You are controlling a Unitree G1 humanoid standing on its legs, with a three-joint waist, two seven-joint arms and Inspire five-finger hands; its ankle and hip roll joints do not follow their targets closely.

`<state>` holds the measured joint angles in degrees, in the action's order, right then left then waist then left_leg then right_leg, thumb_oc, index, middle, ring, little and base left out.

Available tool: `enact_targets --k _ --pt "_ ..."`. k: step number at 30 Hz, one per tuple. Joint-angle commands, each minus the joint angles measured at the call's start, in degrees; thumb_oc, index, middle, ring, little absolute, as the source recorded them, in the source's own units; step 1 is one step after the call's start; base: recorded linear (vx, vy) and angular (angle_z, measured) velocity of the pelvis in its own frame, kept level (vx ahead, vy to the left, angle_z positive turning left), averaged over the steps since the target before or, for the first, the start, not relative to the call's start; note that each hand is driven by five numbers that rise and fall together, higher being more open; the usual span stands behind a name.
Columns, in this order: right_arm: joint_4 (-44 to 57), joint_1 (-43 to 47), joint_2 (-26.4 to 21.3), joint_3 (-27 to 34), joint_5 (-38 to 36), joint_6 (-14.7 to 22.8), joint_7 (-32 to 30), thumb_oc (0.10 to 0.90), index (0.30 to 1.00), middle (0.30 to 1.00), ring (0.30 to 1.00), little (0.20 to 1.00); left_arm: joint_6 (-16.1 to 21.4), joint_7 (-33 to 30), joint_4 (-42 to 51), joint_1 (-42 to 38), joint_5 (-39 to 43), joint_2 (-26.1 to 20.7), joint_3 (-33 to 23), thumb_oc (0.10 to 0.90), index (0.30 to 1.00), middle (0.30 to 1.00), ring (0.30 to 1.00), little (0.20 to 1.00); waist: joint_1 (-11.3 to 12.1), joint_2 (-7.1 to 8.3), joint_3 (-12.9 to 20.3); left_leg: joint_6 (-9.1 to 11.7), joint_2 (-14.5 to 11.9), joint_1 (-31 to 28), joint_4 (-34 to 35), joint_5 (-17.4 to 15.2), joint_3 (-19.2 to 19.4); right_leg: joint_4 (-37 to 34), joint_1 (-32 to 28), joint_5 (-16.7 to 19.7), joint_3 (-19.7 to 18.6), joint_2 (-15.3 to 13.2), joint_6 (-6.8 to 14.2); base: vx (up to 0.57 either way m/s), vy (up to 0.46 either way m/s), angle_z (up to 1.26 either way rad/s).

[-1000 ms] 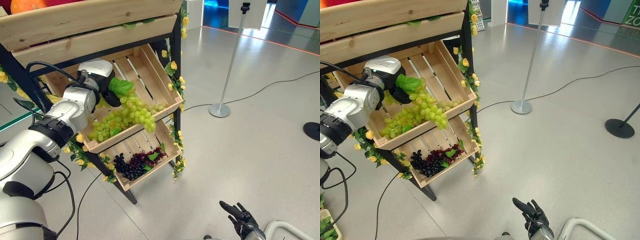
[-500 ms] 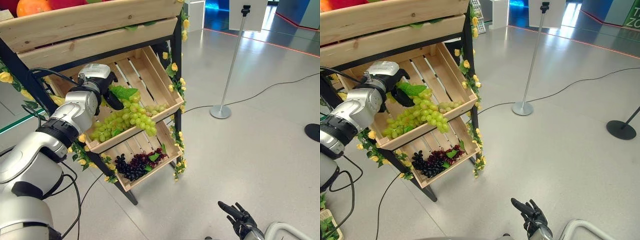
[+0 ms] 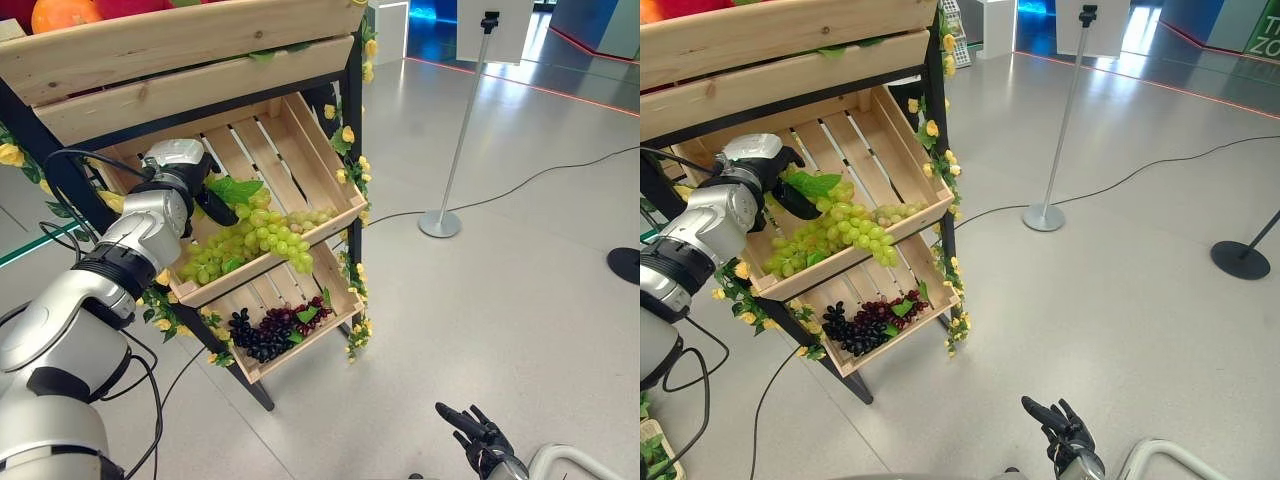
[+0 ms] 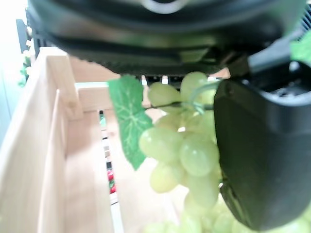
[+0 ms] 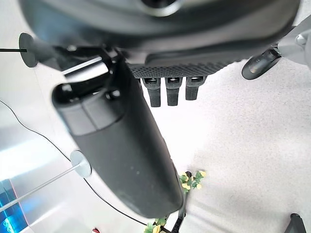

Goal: Pick up the fruits from the basket on one side to the basket on the other side

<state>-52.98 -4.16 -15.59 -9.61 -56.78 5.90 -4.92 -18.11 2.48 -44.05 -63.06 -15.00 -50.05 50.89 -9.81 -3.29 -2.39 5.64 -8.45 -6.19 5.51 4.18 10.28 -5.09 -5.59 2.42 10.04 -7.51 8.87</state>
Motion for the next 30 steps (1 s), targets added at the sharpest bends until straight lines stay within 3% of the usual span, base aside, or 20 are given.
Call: enact_targets --k 1,10,14,19,30 --pt "3.1 2.8 -1.5 -0.5 -1.5 1.8 2.4 0.800 0.900 0.900 0.900 0.900 -2.1 -6.7 -7.5 -8.4 -2.3 -2.0 -8.3 0.800 0.900 0.900 0.900 0.900 1.0 0.97 1.7 0.1 -1.2 -1.9 -0.5 -1.8 4.0 0.1 -1.0 0.5 0.2 -0.9 -0.2 0.00 0.000 0.00" --pt "3.1 2.6 -1.5 -0.8 -0.4 1.7 2.5 0.800 0.900 0.900 0.900 0.900 -5.1 -7.2 -9.0 -6.3 2.2 -0.6 -10.6 0.800 0.900 0.900 0.900 0.900 0.9 1.07 1.7 0.1 -1.3 -1.9 -0.5 -1.8 4.1 0.1 -1.0 0.3 0.0 -0.8 -0.3 0.00 0.000 0.00" --pt "3.3 2.9 -1.0 -0.9 0.5 1.5 1.9 0.800 0.900 0.900 0.900 0.900 -7.1 -11.1 -9.6 -2.4 19.2 2.2 -16.6 0.800 0.900 0.900 0.900 0.900 0.9 1.30 1.5 0.1 -1.3 -1.9 -0.5 -1.8 3.8 0.1 -1.0 0.1 -0.1 -0.7 -0.5 0.00 0.000 0.00" --pt "2.3 3.7 0.0 -0.8 1.8 1.7 1.7 0.800 0.900 0.900 0.900 0.900 -3.3 -17.1 -10.4 2.2 30.3 6.8 -24.7 0.800 0.900 0.900 0.900 0.900 1.3 1.54 1.4 0.1 -1.4 -2.1 -0.5 -1.8 3.5 0.1 -1.3 -0.2 0.1 -0.5 -0.9 0.00 0.000 0.00" --pt "2.4 3.3 0.6 -1.3 2.4 1.8 1.9 0.800 0.900 0.900 0.900 0.900 3.7 -28.0 -4.3 4.0 30.9 8.0 -29.6 0.800 0.900 0.900 0.900 0.900 2.0 1.98 1.5 0.1 -1.4 -2.0 -0.5 -1.8 3.0 0.1 -1.5 -0.4 0.4 -0.5 -1.1 0.00 0.000 0.00"
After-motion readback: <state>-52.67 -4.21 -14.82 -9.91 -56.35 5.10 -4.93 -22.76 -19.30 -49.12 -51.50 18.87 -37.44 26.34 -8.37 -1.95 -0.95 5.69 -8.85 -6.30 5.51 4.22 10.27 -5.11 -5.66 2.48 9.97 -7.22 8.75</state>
